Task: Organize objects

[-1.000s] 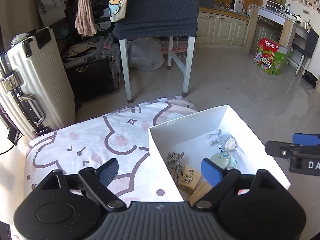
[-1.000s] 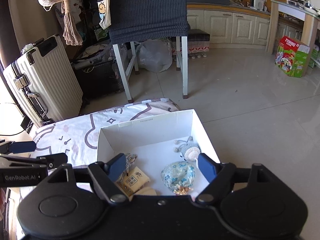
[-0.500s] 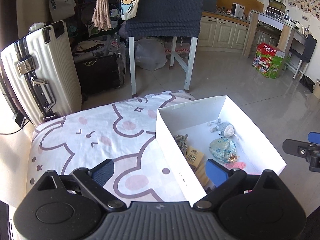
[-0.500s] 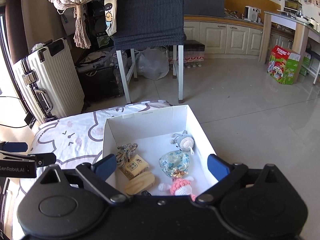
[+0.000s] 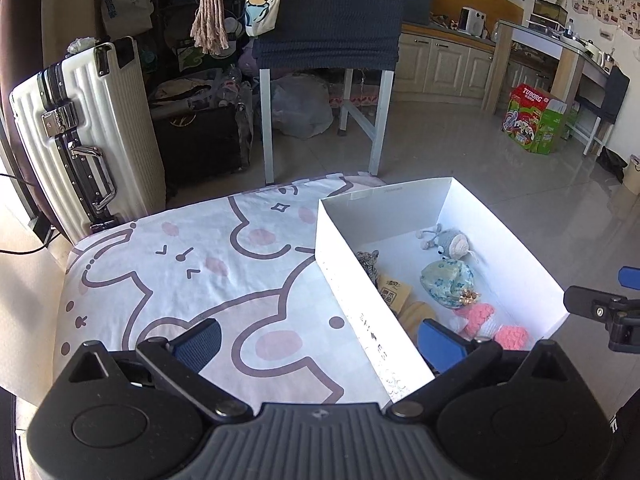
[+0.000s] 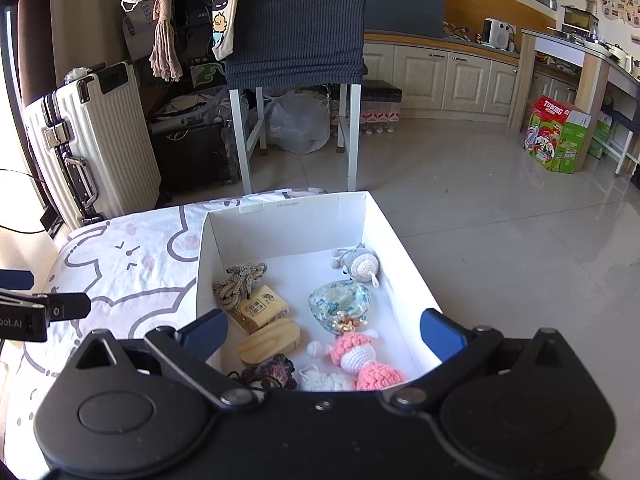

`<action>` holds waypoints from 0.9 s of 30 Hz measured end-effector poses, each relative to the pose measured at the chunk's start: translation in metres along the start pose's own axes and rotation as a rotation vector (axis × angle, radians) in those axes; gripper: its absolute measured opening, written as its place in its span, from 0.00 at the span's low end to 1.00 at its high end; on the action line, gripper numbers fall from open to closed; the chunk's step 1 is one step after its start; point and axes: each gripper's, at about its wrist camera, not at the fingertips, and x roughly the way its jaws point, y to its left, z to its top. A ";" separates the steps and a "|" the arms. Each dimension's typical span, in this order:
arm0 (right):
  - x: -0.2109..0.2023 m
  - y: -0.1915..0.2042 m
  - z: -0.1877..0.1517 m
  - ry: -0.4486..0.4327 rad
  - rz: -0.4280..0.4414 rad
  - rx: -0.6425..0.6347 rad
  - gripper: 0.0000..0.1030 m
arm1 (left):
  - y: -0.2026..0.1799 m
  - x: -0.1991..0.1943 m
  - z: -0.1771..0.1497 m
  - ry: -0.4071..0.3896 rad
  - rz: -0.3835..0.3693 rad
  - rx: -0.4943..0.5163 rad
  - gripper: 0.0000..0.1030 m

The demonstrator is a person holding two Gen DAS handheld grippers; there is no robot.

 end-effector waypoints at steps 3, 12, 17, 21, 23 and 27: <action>0.001 0.001 -0.003 0.002 0.001 0.000 1.00 | 0.001 0.001 -0.002 0.003 -0.001 -0.004 1.00; 0.003 0.003 -0.005 0.008 -0.003 -0.005 1.00 | 0.002 0.000 -0.003 -0.005 -0.005 -0.005 1.00; 0.003 0.003 -0.004 0.009 -0.003 -0.004 1.00 | 0.001 0.000 -0.003 -0.006 -0.004 -0.003 1.00; 0.004 0.004 -0.005 0.011 -0.002 -0.002 1.00 | 0.001 0.000 -0.003 -0.005 -0.007 -0.003 1.00; 0.004 0.004 -0.005 0.011 -0.002 -0.001 1.00 | 0.001 0.000 -0.003 -0.003 -0.011 -0.005 1.00; 0.005 0.004 -0.006 0.012 0.000 0.003 1.00 | 0.000 0.000 -0.003 -0.003 -0.007 -0.007 1.00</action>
